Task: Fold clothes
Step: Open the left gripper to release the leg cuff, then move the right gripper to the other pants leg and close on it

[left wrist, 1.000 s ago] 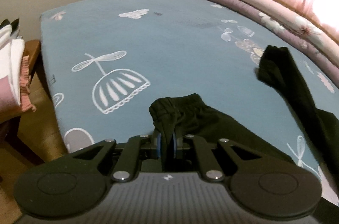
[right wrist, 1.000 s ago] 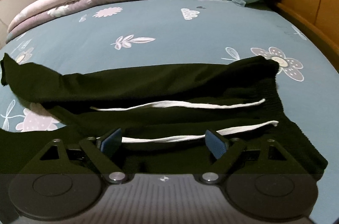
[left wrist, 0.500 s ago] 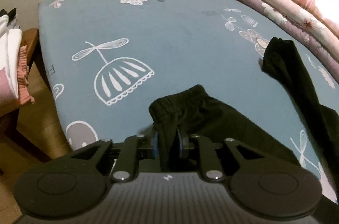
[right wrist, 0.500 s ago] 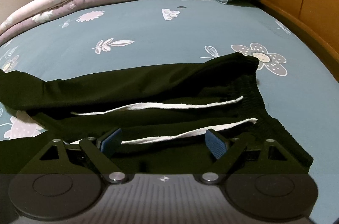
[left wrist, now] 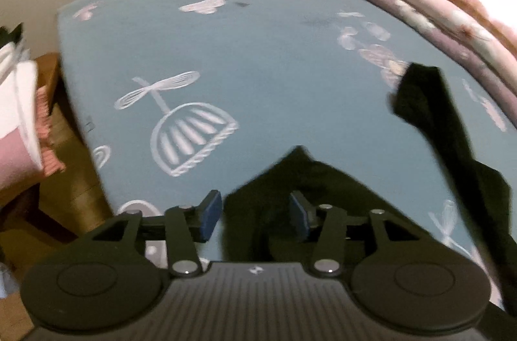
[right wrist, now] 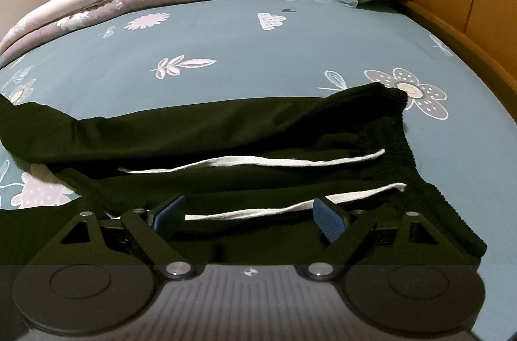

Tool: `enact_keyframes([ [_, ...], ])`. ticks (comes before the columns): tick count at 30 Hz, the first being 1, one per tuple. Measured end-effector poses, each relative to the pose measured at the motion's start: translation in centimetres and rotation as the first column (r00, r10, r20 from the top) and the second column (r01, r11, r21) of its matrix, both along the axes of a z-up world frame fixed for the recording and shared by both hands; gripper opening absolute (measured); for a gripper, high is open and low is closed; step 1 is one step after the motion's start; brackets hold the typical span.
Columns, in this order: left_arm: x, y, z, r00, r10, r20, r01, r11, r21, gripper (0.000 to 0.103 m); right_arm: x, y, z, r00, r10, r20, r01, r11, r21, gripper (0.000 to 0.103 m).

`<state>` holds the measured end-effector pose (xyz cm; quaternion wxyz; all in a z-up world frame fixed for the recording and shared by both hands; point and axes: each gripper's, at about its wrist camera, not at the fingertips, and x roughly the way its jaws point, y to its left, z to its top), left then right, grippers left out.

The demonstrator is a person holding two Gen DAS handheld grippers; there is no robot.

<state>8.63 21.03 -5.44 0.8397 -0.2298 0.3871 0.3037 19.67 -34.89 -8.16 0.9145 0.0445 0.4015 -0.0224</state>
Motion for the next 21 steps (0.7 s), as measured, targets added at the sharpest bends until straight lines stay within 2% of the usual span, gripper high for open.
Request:
enact_keyframes([
  [4, 1.8, -3.9, 1.9, 0.987, -0.156, 0.041, 0.156, 0.988, 0.0, 0.064, 0.3, 1.0, -0.1, 1.0, 0.03, -0.003, -0.03, 1.0, 0.005, 0.089],
  [6, 3.1, -6.8, 2.4, 0.963, -0.265, 0.055, 0.266, 0.964, 0.002, 0.066, 0.5, 1.6, -0.2, 0.999, 0.044, -0.001, -0.044, 0.999, 0.007, 0.089],
  [8, 4.7, -10.0, 2.2, 0.926, -0.374, 0.057, 0.375, 0.927, -0.004, 0.068, 0.7, 2.0, -0.2, 0.999, 0.052, -0.004, -0.052, 0.999, 0.012, 0.089],
  [11, 7.0, -15.1, 1.1, 0.848, -0.529, 0.043, 0.53, 0.848, -0.027, 0.069, 0.9, 2.6, -0.3, 0.998, 0.059, -0.002, -0.059, 0.998, 0.009, 0.089],
  [14, 9.0, -20.5, -0.9, 0.747, -0.665, 0.016, 0.665, 0.745, -0.049, 0.069, 1.1, 3.0, -0.3, 0.998, 0.064, -0.002, -0.064, 0.998, 0.005, 0.089],
  [18, 10.4, -26.1, -3.0, 0.64, -0.768, -0.016, 0.768, 0.64, -0.032, 0.069, 1.4, 2.7, -0.8, 0.999, 0.047, -0.011, -0.047, 0.999, -0.012, 0.09],
  [21, 10.3, -28.9, -3.4, 0.564, -0.826, -0.015, 0.826, 0.563, 0.031, 0.07, 1.6, 2.3, -1.2, 1.0, 0.009, -0.006, -0.01, 1.0, -0.03, 0.09],
])
